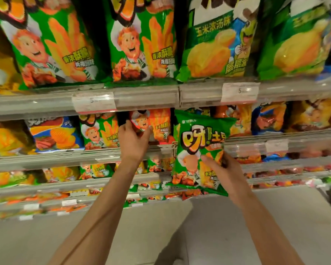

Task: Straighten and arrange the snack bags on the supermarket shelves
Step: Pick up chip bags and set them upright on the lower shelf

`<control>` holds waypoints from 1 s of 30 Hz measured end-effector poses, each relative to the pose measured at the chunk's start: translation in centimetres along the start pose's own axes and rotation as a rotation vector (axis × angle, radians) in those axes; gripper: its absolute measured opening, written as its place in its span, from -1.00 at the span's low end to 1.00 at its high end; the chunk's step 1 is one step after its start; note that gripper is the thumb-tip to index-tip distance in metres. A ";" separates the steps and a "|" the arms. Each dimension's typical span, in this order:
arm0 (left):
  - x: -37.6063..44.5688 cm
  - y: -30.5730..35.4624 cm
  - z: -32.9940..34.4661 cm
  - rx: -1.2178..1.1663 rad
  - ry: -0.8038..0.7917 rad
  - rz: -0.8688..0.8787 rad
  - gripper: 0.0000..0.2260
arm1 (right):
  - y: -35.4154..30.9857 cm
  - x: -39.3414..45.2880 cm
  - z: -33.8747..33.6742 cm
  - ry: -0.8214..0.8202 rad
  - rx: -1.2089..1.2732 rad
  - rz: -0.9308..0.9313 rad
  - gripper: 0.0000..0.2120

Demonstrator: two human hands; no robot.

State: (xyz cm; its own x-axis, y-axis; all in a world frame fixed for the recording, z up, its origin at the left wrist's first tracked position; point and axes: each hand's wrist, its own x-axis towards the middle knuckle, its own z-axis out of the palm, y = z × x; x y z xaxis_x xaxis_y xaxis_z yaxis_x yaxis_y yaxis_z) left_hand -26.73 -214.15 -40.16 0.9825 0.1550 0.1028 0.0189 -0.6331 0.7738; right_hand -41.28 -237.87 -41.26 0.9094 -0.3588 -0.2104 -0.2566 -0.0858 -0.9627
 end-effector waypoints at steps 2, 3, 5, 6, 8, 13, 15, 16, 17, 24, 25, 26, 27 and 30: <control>-0.1 0.0 0.1 -0.036 0.036 0.017 -0.50 | 0.1 0.1 -0.1 -0.007 0.004 0.009 -0.79; -0.2 0.1 0.1 -0.049 0.059 0.028 -0.50 | 0.2 0.1 -0.3 -0.010 0.007 0.012 -0.79; -0.4 0.1 0.0 -0.065 0.104 0.050 -0.50 | 0.2 0.1 -0.4 -0.007 0.013 0.013 -0.77; -0.6 0.2 0.0 -0.078 0.120 0.062 -0.49 | 0.0 0.1 -0.6 -0.004 0.008 0.009 -0.76; -0.7 0.6 -0.2 -0.093 0.131 0.087 -0.47 | -0.4 0.2 -0.9 0.012 -0.003 0.008 -0.74; -1.2 0.6 -0.9 -0.174 0.061 0.043 -0.40 | -1.1 0.1 -1.2 0.027 -0.024 0.010 -0.68; -1.5 0.3 -1.6 -0.231 0.075 0.013 -0.38 | -1.2 0.0 -1.1 0.039 -0.023 0.001 -0.67; -1.6 0.1 -1.9 -0.257 0.080 0.007 -0.37 | -1.2 0.0 -1.0 0.052 -0.021 0.000 -0.67; -1.7 -0.1 -2.2 -0.280 0.084 0.004 -0.36 | -1.3 0.1 -1.0 0.063 -0.022 0.003 -0.66; -3.7 -0.9 -5.0 -0.419 0.010 0.049 -0.54 | -1.5 0.1 0.1 0.063 -0.088 -0.011 -0.74; -4.1 -1.0 -5.5 -0.435 -0.009 0.058 -0.59 | -1.6 0.1 0.2 0.060 -0.086 -0.020 -0.74; -4.5 -1.2 -6.1 -0.451 -0.028 0.063 -0.63 | -1.6 0.2 0.3 0.059 -0.089 -0.030 -0.74; -4.9 -1.5 -6.6 -0.463 -0.040 0.066 -0.65 | -1.8 0.2 0.5 0.061 -0.095 -0.037 -0.72; -5.8 -2.6 -8.6 -0.481 -0.014 0.041 -0.65 | -2.2 0.7 1.4 0.042 -0.104 -0.042 -0.67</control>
State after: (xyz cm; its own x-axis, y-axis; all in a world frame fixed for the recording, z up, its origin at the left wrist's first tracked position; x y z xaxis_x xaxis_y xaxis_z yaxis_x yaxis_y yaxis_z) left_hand -34.06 -206.88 -37.44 0.9831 0.1249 0.1338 -0.1048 -0.2157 0.9708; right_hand -39.63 -236.65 -39.48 0.9060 -0.3915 -0.1608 -0.2532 -0.1972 -0.9471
